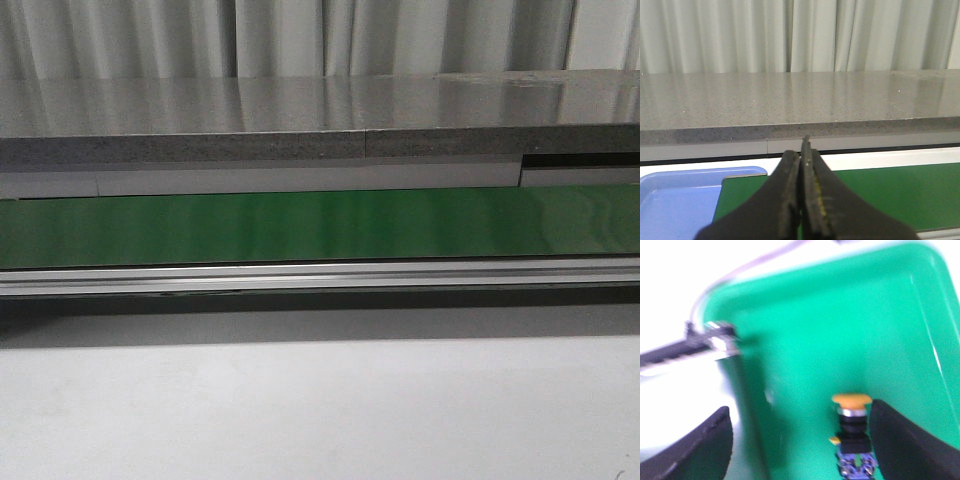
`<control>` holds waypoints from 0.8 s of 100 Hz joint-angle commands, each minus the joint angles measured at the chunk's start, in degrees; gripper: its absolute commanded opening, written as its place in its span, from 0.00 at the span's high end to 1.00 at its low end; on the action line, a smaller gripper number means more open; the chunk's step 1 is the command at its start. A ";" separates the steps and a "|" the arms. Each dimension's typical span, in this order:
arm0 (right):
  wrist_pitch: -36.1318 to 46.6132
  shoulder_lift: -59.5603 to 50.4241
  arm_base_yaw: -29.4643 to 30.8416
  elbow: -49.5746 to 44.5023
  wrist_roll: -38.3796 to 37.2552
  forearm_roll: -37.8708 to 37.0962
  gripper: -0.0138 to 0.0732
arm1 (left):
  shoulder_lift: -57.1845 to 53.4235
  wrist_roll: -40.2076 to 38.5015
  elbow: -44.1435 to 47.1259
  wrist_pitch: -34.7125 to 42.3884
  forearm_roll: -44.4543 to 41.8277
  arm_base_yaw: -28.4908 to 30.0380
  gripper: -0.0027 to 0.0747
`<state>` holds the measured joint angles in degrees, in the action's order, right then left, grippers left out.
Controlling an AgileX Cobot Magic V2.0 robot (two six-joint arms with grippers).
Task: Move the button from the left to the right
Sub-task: 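Carry the button over the green tray and lower it in, then open the right gripper to release the button in the green tray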
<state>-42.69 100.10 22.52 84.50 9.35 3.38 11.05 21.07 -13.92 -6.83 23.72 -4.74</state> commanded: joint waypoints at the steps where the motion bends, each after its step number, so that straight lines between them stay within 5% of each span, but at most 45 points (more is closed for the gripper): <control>1: 3.86 -5.73 -2.80 1.43 -0.15 1.01 0.19 | 0.49 -0.15 -1.48 4.33 0.32 -0.48 0.99; 39: 11.76 -15.12 -14.37 -4.32 -0.15 1.01 0.19 | 0.49 -0.15 -1.48 4.33 0.32 -0.48 0.99; 80: 33.14 -34.17 -19.64 -31.62 -0.15 1.07 0.19 | 0.49 -0.15 -1.48 4.33 0.32 -0.48 0.99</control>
<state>-18.00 72.24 3.28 56.60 9.32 4.18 11.05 21.07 -13.92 -6.83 23.72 -4.74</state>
